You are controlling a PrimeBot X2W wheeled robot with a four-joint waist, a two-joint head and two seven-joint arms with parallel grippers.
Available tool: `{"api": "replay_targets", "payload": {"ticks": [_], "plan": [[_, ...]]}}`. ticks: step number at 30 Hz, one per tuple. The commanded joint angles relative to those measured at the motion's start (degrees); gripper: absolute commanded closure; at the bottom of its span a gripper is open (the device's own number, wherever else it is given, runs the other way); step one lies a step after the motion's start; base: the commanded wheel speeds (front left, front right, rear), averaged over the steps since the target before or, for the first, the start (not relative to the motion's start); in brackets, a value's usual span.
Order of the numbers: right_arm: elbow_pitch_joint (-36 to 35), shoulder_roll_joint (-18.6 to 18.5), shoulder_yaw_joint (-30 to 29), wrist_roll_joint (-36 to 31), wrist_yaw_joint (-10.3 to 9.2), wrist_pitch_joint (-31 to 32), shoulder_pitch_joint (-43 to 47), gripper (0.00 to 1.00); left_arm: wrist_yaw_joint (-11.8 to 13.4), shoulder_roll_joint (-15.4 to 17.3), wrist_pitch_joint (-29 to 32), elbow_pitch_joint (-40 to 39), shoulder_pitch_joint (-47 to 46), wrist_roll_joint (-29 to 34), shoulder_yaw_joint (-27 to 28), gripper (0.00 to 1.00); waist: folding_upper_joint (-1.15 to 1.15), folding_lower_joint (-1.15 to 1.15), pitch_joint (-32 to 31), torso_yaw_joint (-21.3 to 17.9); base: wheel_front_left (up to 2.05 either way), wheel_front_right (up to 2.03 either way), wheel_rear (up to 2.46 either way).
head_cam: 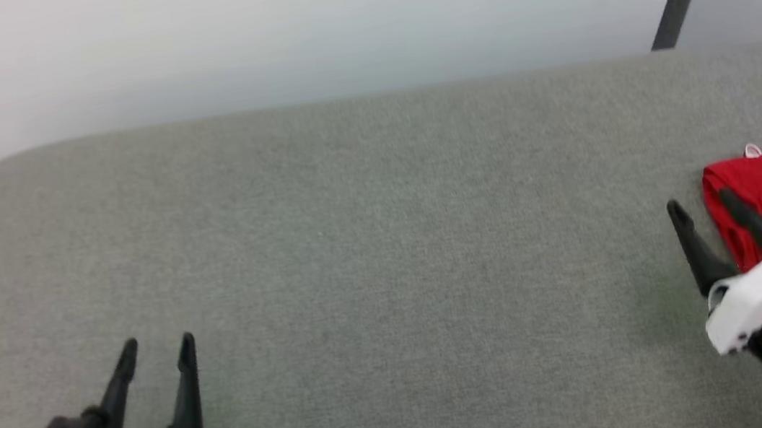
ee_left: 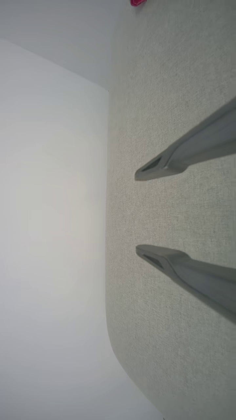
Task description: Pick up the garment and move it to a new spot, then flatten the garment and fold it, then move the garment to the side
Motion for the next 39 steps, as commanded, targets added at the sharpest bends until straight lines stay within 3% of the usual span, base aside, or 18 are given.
{"api": "replay_targets", "payload": {"ticks": [1,15,26,39], "plan": [[-0.9,0.3,-0.6,-0.4,-0.05,-0.5,2.0,0.0,-0.1,-0.4,0.1,0.0,1.1,0.4,0.1,0.0,0.0,0.0,-2.8,1.5,0.0,0.0,0.0],[-13.7,2.9,-8.5,-2.0,-0.05,0.0,16.1,0.0,-0.1,-2.6,0.1,-1.1,6.0,0.9,0.5,0.0,0.0,0.0,-7.0,3.0,0.0,0.0,0.0],[-25.1,6.5,-13.7,-4.2,-0.05,3.0,25.5,0.0,-0.1,-2.1,0.1,-4.1,9.7,2.0,1.8,0.0,0.0,0.0,-7.5,3.6,0.0,0.0,0.0],[-28.7,8.6,-14.9,-5.3,-0.05,4.5,27.3,0.0,-0.1,-2.5,0.1,-5.6,10.1,2.3,2.3,0.0,0.0,0.0,-6.7,3.2,0.0,0.0,0.0]]}}
